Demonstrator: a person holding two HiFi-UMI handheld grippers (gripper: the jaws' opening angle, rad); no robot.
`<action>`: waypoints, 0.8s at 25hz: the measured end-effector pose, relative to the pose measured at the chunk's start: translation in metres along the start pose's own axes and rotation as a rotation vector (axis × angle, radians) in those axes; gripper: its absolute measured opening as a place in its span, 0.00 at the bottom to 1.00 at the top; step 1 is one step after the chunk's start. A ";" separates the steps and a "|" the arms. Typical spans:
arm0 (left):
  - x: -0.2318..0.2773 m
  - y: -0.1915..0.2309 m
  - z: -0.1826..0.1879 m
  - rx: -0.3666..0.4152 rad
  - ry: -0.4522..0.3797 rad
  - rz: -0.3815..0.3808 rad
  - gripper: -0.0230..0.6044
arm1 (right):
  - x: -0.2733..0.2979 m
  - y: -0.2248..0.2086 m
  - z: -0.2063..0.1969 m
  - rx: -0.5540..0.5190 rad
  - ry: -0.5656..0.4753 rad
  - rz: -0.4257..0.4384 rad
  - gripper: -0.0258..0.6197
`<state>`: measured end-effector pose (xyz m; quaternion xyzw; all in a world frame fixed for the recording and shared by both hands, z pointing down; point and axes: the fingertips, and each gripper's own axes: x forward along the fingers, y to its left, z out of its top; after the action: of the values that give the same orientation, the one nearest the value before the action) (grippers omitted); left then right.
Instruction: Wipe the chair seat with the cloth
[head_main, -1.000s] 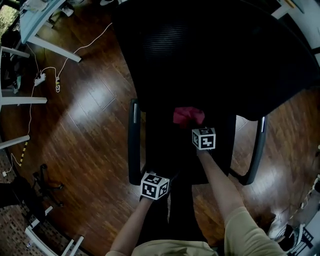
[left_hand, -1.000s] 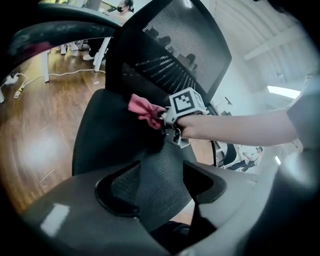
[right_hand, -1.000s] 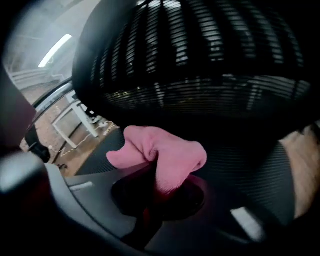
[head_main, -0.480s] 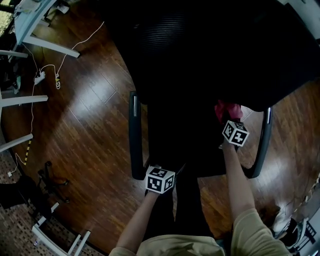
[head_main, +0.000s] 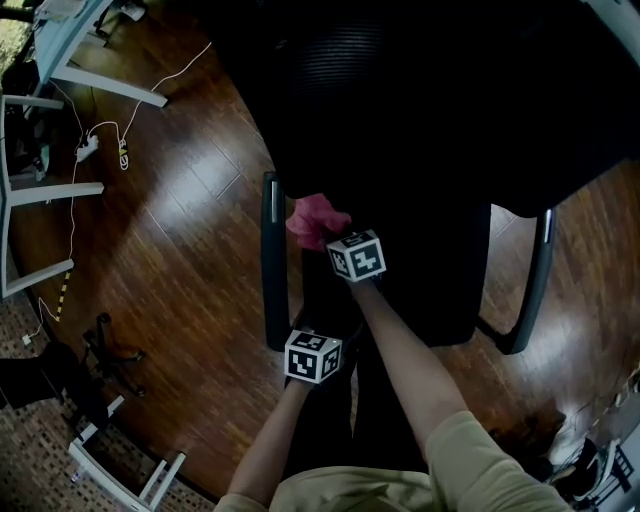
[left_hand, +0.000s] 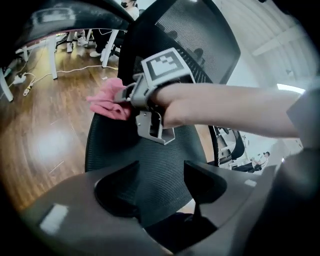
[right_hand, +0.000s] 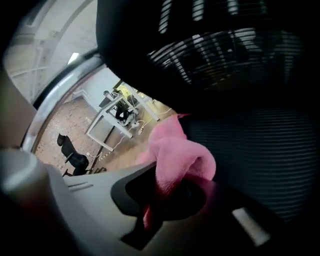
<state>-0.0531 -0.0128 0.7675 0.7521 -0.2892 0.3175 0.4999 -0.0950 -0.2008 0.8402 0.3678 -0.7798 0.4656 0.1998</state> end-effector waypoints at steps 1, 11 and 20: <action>0.000 -0.001 -0.001 0.000 0.001 -0.007 0.46 | -0.014 -0.019 -0.003 0.004 -0.019 -0.038 0.06; 0.026 -0.037 0.003 0.004 -0.010 -0.085 0.46 | -0.256 -0.263 -0.051 0.102 -0.068 -0.699 0.06; 0.007 -0.041 -0.010 0.050 0.016 -0.072 0.46 | -0.150 -0.136 -0.026 0.087 -0.039 -0.316 0.06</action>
<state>-0.0199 0.0096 0.7522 0.7716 -0.2500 0.3124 0.4945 0.1056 -0.1606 0.8333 0.5030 -0.6951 0.4546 0.2391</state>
